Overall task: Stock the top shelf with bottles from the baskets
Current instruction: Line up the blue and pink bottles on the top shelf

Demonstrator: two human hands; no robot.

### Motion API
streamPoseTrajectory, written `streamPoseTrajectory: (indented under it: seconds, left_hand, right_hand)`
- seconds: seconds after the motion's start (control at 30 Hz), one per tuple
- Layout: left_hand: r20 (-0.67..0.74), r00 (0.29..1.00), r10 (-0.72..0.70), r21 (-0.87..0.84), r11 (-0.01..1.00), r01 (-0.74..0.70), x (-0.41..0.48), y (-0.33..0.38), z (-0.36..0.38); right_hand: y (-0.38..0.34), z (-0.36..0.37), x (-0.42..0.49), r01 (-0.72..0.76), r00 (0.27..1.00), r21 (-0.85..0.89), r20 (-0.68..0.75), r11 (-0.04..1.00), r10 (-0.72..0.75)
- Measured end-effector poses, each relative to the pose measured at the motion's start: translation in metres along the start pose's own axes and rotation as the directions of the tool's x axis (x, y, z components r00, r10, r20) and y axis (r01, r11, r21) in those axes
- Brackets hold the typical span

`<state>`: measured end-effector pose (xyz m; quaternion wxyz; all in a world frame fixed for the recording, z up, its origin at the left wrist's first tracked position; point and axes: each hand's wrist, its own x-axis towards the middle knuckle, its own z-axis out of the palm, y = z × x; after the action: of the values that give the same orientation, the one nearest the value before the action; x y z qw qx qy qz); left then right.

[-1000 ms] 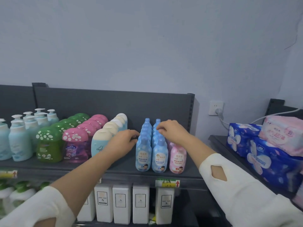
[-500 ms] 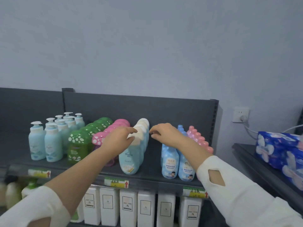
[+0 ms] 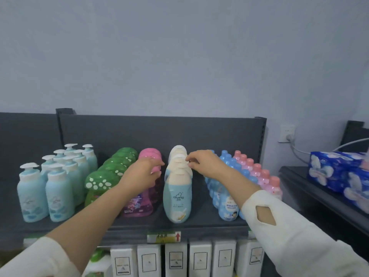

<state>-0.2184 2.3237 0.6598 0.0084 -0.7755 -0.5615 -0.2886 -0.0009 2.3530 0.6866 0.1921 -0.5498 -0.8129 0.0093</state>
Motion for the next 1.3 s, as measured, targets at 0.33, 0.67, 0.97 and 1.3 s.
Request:
streamPoseTrajectory:
  seconds: [0.33,0.67,0.97,1.3]
  left_hand:
    - [0.019,0.999,0.031,-0.050,0.998,-0.030,0.056,-0.008,0.014]
    - [0.066,0.995,-0.079,0.037,0.996,0.077,0.141,-0.023,0.031]
    - [0.284,0.946,-0.157,0.140,0.983,0.121,0.192,-0.043,0.051]
    - [0.492,0.865,-0.102,0.094,0.994,0.064,0.221,-0.050,0.071]
  right_hand:
    - [0.016,-0.004,0.052,-0.041,0.999,-0.035,0.019,0.999,0.042]
    - [0.054,-0.010,0.145,0.083,0.985,-0.064,0.154,0.994,-0.073]
    - [0.070,0.024,0.222,0.175,0.946,-0.093,0.293,0.980,-0.141]
    - [0.077,0.050,0.237,0.209,0.927,-0.105,0.337,0.972,-0.163]
